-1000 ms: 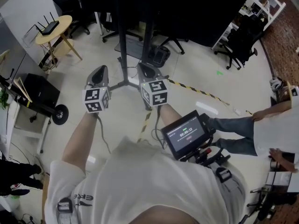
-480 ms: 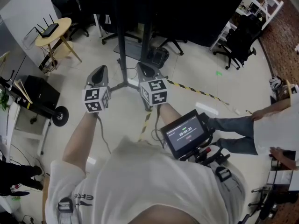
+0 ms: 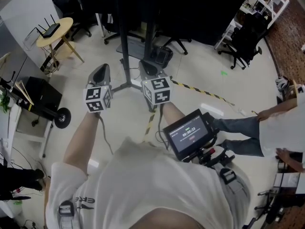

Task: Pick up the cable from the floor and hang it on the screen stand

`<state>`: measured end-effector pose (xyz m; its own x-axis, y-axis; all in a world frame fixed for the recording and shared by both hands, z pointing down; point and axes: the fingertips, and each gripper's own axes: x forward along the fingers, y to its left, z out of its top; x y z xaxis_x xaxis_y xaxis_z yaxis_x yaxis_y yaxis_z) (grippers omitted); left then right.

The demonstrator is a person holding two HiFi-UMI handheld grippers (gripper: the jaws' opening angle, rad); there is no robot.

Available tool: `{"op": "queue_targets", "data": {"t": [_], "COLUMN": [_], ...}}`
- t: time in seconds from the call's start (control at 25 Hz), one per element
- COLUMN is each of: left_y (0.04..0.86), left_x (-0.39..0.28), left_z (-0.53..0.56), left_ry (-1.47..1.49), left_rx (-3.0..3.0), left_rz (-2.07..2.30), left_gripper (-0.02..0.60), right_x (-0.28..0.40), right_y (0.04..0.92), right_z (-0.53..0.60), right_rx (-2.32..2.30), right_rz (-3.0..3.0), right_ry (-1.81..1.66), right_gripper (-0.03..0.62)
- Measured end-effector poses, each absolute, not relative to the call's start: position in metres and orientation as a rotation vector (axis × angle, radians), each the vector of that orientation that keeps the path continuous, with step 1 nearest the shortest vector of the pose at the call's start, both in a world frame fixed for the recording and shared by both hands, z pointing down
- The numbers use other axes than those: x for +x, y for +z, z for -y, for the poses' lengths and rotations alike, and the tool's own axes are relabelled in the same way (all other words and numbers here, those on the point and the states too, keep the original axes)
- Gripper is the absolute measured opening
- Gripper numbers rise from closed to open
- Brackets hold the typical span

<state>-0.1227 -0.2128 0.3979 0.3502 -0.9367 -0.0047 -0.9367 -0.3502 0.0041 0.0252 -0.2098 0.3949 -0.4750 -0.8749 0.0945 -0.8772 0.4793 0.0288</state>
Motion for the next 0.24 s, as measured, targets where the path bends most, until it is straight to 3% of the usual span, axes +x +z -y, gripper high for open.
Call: {"op": "queue_targets", "data": {"t": [0.24], "left_y": [0.3954], "left_x": [-0.1240], "left_z": [0.2151], "left_ry": [-0.012], "left_rx": [2.583], "left_rz": [1.791], "left_gripper": [0.003], "right_x": [0.0256], "right_y": [0.3917], "right_z": [0.2121], "right_rx": [1.565], "right_rz": [2.616], "right_ry": [0.030], "right_gripper": [0.012]}}
